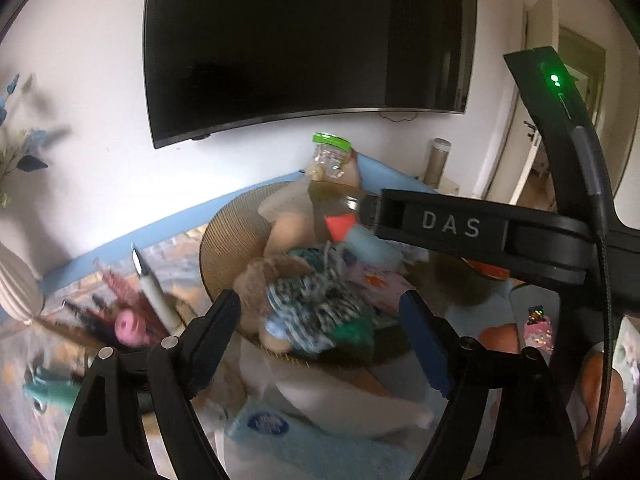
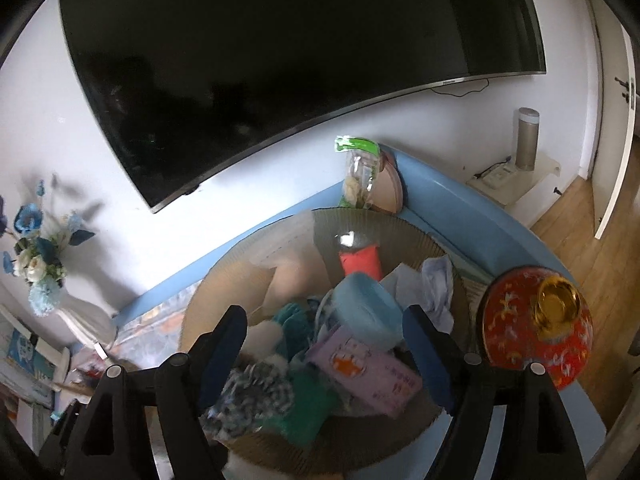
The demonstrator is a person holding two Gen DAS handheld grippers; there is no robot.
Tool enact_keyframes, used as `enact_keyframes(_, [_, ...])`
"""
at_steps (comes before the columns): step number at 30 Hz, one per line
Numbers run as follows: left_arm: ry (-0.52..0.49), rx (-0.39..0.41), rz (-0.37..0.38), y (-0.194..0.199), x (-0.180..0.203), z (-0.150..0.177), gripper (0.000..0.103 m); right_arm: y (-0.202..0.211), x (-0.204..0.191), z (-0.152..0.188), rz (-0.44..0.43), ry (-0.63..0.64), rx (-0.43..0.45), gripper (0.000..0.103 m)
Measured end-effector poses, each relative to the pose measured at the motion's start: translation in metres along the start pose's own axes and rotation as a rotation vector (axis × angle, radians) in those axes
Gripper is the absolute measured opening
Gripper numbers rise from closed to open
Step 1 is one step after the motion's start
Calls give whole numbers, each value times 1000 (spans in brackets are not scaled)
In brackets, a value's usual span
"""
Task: Organize soft objects
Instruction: 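Open both grippers, dropping the plush, scrunchie and bowl onto the table, then bring both open grippers back to the checked bow and teal cloth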
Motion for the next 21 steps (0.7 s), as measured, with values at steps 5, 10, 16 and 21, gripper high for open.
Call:
enact_keyframes(5, [-15,9,12,30,-2,23,80,25,-15,24,-20,34,9,79])
enact_keyframes(10, [7,22,5,70,-32,63,81,62,-40,63,-31,116,70,79])
enact_keyframes(16, [125,13,-81,111,-104,118,81,106,-101,97,-139,268,164,93])
enact_keyframes(21, [242,-18,-194,124,-182,161,81,113,-186,136,-218,486,151,102])
Point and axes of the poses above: each gripper's, at about its wrist camera, not at the fingertips, and y roughly against the way its jaws point, x to its right, z to its underside, the point moved 2 cm from there along -y, roughly the way its jaws point, and after that the axes turned 11 degrees about -x, right-handed, at the moved point
